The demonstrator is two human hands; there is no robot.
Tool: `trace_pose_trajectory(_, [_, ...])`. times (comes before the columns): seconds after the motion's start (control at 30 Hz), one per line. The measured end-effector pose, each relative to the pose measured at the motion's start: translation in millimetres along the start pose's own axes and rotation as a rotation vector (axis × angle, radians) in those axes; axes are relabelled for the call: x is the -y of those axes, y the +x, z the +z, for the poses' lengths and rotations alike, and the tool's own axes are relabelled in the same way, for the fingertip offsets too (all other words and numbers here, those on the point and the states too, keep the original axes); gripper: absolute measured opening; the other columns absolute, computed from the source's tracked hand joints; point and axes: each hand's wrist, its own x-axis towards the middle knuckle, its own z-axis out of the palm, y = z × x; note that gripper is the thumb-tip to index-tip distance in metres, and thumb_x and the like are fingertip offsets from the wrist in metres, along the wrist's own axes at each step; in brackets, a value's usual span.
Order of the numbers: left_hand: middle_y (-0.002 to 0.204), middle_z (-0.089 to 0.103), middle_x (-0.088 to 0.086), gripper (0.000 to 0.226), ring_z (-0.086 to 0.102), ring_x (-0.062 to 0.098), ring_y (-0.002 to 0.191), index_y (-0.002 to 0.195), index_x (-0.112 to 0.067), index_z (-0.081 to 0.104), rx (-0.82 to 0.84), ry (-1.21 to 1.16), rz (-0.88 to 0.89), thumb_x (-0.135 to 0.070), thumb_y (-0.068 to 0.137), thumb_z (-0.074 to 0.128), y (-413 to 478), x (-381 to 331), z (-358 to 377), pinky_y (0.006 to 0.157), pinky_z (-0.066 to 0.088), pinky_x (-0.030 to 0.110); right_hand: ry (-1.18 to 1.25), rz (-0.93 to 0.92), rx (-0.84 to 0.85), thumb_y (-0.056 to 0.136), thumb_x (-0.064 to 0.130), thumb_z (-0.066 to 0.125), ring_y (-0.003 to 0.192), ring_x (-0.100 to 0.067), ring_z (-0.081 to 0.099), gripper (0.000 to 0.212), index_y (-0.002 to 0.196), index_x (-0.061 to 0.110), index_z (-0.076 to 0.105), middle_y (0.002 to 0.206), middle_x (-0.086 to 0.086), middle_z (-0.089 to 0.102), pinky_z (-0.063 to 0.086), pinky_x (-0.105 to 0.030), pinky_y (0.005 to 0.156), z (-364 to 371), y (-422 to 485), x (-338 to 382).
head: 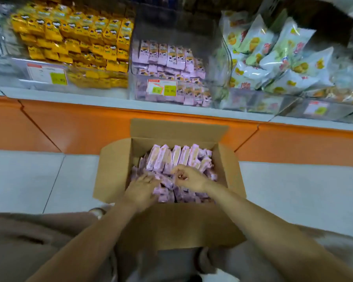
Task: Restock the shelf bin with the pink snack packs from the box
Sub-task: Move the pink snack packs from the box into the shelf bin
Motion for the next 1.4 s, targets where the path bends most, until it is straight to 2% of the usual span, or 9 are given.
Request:
trace_pose_trajectory(0.17, [0.139,0.054,0.012,0.058,0.051,0.032,0.128,0.130,-0.009,0.059,0.011,0.084,-0.098,-0.044,0.093,0.032,-24.5,15.6,45.5,0.104,0.041,0.045,0.057,0.019,0.209,0.093,0.026,0.061,0.141,-0.025,0.031,0.061,0.147,0.016,0.036,0.159,0.002,0.017,0.033,-0.034,0.111,63.4,20.7,-17.2])
trace_pose_trajectory(0.27, [0.119,0.067,0.013,0.052,0.064,0.032,0.110,0.110,-0.009,0.072,-0.022,0.101,-0.071,-0.041,0.089,0.035,-30.1,21.0,60.6,0.088,0.052,0.048,0.056,0.083,0.145,0.086,0.037,0.069,0.139,-0.023,0.033,0.067,0.143,0.015,0.040,0.155,-0.002,0.030,0.034,-0.030,0.107,83.0,37.6,-17.0])
trace_pose_trajectory(0.47, [0.141,0.051,0.013,0.065,0.044,0.031,0.134,0.131,-0.003,0.056,-0.107,-0.031,-0.072,-0.050,0.092,0.031,-29.8,30.0,74.1,0.112,0.031,0.044,-0.099,0.113,0.008,0.083,0.022,0.070,0.136,-0.028,0.037,0.063,0.141,0.016,0.045,0.148,-0.011,0.040,0.034,-0.033,0.110,105.6,60.9,-19.9])
trace_pose_trajectory(0.7, [0.147,0.043,0.011,0.080,0.038,0.028,0.136,0.140,-0.008,0.047,-0.133,-0.199,-0.146,-0.059,0.083,0.022,-25.1,28.3,62.5,0.113,0.028,0.038,0.092,0.081,-0.017,0.087,0.006,0.064,0.124,-0.017,0.052,0.045,0.130,0.017,0.059,0.148,-0.001,0.043,0.042,-0.019,0.090,48.6,34.4,-13.3])
trace_pose_trajectory(0.83, [0.133,0.056,0.012,0.045,0.050,0.030,0.121,0.134,-0.011,0.053,-0.222,-0.268,-0.245,-0.034,0.096,0.049,-15.5,11.4,41.0,0.099,0.035,0.033,0.229,0.080,0.031,0.091,0.015,0.065,0.132,-0.018,0.044,0.048,0.136,0.018,0.051,0.149,-0.003,0.042,0.037,-0.024,0.099,2.0,7.4,-10.4])
trace_pose_trajectory(1.0, [0.074,0.070,0.005,0.050,0.065,0.027,0.073,0.107,0.003,0.063,-0.132,-1.197,-0.594,-0.044,0.095,0.051,2.2,-27.4,13.3,0.064,0.052,0.031,0.610,0.090,-0.163,0.094,0.021,0.061,0.126,-0.006,0.041,0.051,0.142,0.013,0.043,0.144,0.012,0.039,0.043,-0.035,0.092,-17.1,-18.7,-14.5])
trace_pose_trajectory(1.1, [0.107,0.068,0.019,0.044,0.067,0.030,0.098,0.117,-0.011,0.053,0.059,-1.689,-0.594,-0.047,0.093,0.055,3.3,-57.0,-2.1,0.079,0.055,0.034,0.840,0.077,-0.167,0.087,0.028,0.067,0.131,-0.020,0.046,0.034,0.117,0.014,0.057,0.132,0.003,0.055,0.040,-0.049,0.104,-7.4,-27.5,-12.2])
trace_pose_trajectory(1.2, [0.107,0.065,0.014,0.045,0.068,0.026,0.098,0.127,-0.010,0.050,-0.097,-1.932,-0.530,-0.034,0.091,0.063,8.2,-75.7,-7.8,0.085,0.056,0.037,0.955,0.016,-0.126,0.081,0.026,0.069,0.112,-0.021,0.049,0.025,0.100,0.017,0.054,0.109,-0.009,0.051,0.035,-0.056,0.106,6.1,-34.1,-7.6])
trace_pose_trajectory(1.4, [0.080,0.068,0.001,0.041,0.065,0.013,0.064,0.125,-0.002,0.050,-0.336,-1.945,-0.499,-0.023,0.092,0.063,4.2,-87.7,-14.1,0.075,0.057,0.036,1.079,-0.040,-0.182,0.079,0.020,0.066,0.103,-0.024,0.058,0.028,0.105,0.018,0.055,0.113,-0.011,0.058,0.044,-0.050,0.097,13.9,-42.3,13.3])
